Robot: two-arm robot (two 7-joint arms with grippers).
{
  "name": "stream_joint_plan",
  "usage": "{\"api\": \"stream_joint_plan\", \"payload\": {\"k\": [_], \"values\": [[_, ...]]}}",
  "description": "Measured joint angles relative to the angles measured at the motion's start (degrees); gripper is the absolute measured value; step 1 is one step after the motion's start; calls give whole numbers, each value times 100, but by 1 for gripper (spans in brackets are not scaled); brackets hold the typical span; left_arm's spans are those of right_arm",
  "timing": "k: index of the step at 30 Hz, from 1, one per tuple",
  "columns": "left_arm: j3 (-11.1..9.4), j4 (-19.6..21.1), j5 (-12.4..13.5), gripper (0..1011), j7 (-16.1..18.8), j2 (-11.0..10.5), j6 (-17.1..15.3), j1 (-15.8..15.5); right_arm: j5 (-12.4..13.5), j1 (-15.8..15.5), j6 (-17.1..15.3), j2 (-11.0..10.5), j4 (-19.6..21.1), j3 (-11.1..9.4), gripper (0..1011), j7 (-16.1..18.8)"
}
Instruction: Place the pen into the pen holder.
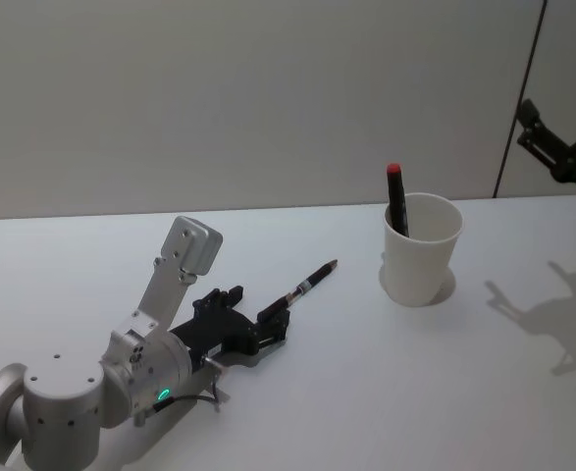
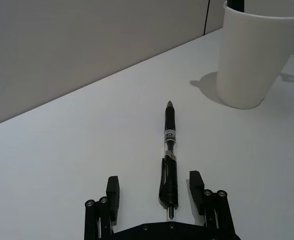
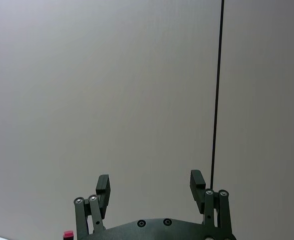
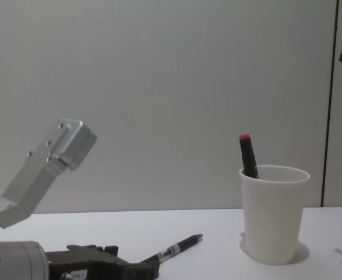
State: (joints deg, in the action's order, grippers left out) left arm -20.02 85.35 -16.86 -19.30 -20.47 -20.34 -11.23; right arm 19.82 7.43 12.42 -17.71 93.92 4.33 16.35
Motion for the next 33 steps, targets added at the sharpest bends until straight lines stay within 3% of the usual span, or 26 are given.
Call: {"api": "stream_joint_plan", "payload": {"k": [33], "values": [[0, 5, -26, 668, -9, 0, -19, 0, 0, 0, 0, 0, 0, 0, 1002, 0]]}}
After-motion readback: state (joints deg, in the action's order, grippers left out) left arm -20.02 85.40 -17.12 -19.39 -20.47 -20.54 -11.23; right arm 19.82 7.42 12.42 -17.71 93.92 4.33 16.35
